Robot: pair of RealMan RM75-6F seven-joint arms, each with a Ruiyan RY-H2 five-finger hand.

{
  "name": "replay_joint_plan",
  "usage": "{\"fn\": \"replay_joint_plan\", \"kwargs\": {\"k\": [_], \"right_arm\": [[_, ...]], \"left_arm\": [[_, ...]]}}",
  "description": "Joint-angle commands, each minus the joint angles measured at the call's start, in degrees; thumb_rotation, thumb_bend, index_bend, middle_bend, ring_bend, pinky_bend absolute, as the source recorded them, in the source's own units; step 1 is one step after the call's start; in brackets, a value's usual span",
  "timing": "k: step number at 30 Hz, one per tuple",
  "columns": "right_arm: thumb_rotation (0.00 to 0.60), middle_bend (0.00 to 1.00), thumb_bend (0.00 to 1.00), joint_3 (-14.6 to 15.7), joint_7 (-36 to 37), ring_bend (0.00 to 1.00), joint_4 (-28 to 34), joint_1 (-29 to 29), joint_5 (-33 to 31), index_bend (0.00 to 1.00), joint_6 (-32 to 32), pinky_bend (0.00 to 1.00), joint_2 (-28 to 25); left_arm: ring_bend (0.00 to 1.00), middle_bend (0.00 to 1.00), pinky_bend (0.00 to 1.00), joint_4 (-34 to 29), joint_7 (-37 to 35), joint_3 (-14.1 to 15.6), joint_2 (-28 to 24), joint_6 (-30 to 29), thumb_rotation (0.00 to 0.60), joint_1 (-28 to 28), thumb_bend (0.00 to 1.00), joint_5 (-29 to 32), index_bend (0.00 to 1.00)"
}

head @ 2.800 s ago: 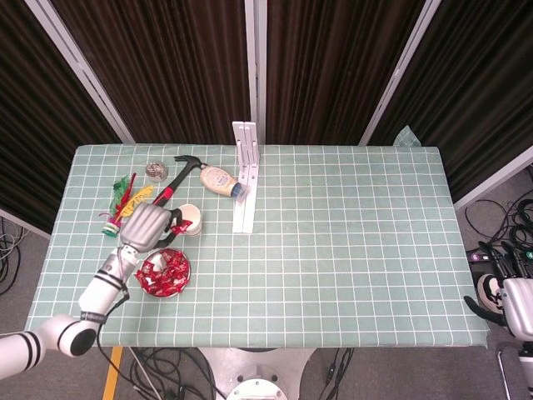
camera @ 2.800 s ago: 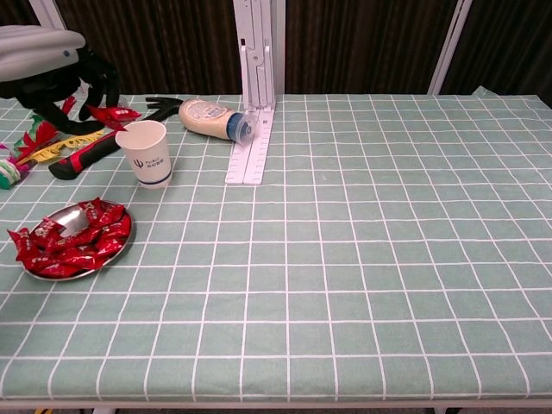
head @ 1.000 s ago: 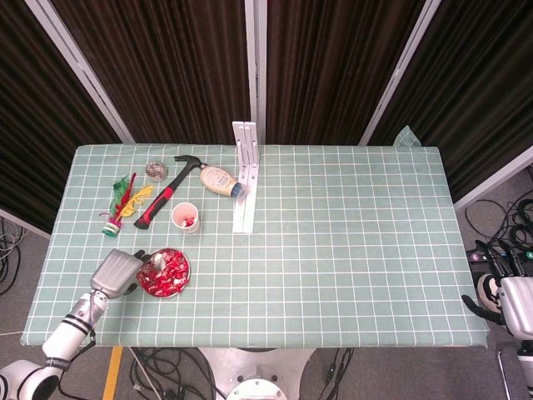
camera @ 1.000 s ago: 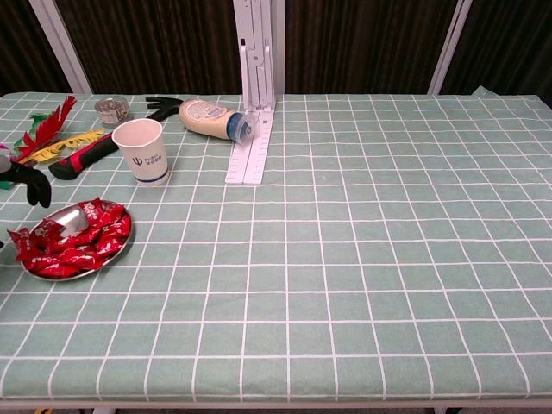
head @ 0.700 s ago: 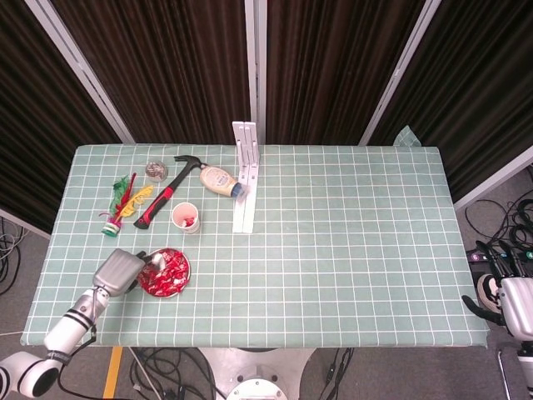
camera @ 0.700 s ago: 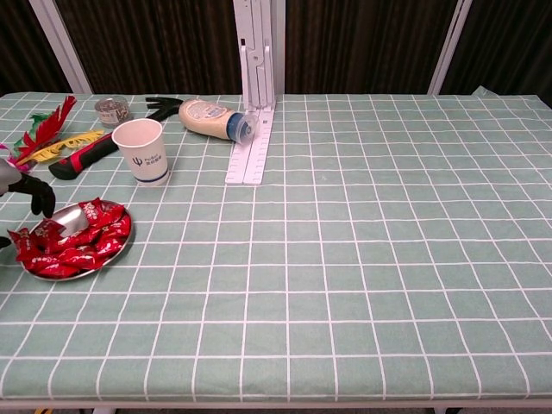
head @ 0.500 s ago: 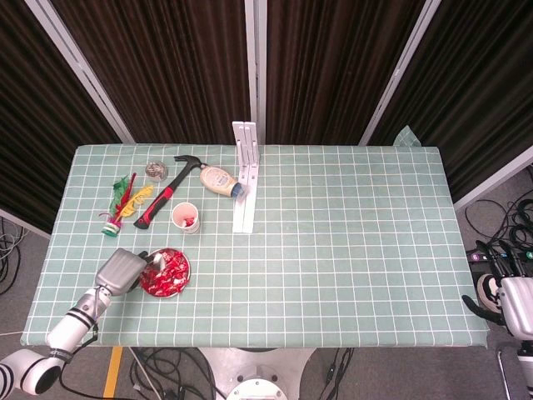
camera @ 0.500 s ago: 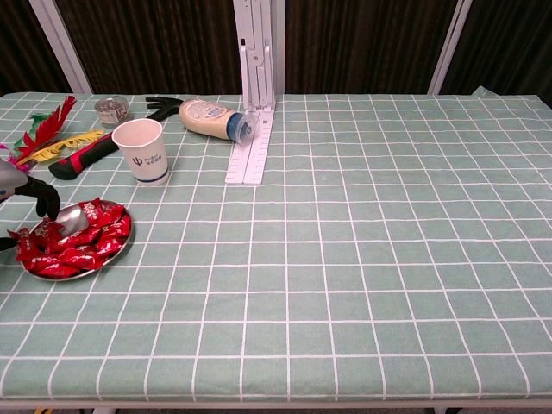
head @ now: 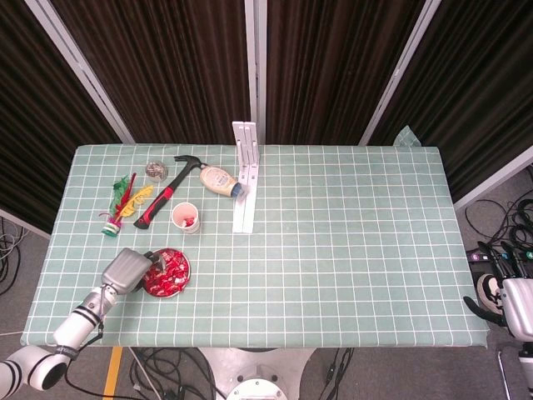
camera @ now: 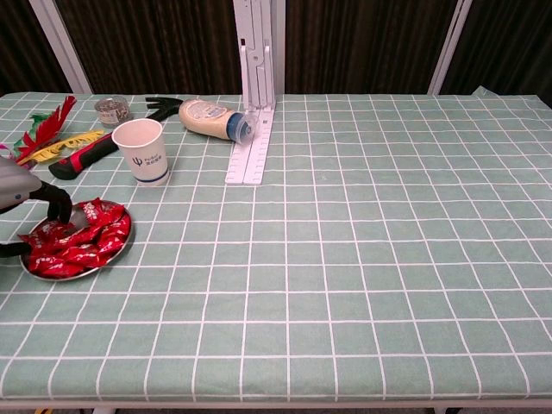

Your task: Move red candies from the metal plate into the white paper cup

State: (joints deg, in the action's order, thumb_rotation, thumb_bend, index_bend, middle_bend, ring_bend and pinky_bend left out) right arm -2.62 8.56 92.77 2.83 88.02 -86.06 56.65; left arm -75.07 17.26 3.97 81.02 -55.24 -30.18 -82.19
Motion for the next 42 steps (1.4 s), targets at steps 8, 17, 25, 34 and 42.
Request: {"fn": "replay_joint_plan", "kwargs": {"k": [8, 17, 25, 34, 42], "right_arm": [[0.600, 0.18, 0.09, 0.1, -0.1, 0.02, 0.1, 0.1, 0.1, 0.08, 0.2, 0.25, 0.2], [0.600, 0.18, 0.09, -0.1, -0.2, 0.02, 0.3, 0.3, -0.2, 0.08, 0.6, 0.26, 0.0], [0.600, 0.18, 0.09, -0.2, -0.4, 0.02, 0.6, 0.2, -0.3, 0.08, 0.4, 0.27, -0.2], [0.600, 0.18, 0.09, -0.1, -0.6, 0.02, 0.7, 0.1, -0.2, 0.08, 0.4, 0.27, -0.3], [0.600, 0.18, 0.09, -0.2, -0.8, 0.03, 1.1, 0.2, -0.1, 0.08, 0.4, 0.28, -0.5]], "left_arm": [[0.87, 0.49, 1.00, 0.7, 0.7, -1.0, 0.8, 0.4, 0.600, -0.1, 0.26, 1.1, 0.43], [0.87, 0.49, 1.00, 2.0, -0.5, -1.0, 1.9, 1.0, 0.600, -0.1, 0.25, 1.1, 0.43], [0.89, 0.55, 1.00, 4.2, -2.2, -1.2, 3.3, 0.4, 0.600, -0.1, 0.24, 0.1, 0.51], [0.91, 0.62, 1.00, 6.1, -5.1, -1.1, 4.3, 0.1, 0.600, 0.0, 0.28, -0.8, 0.59], [0.92, 0.66, 1.00, 7.6, -7.7, -0.7, 5.1, 0.0, 0.600, 0.3, 0.39, -1.5, 0.62]]}}
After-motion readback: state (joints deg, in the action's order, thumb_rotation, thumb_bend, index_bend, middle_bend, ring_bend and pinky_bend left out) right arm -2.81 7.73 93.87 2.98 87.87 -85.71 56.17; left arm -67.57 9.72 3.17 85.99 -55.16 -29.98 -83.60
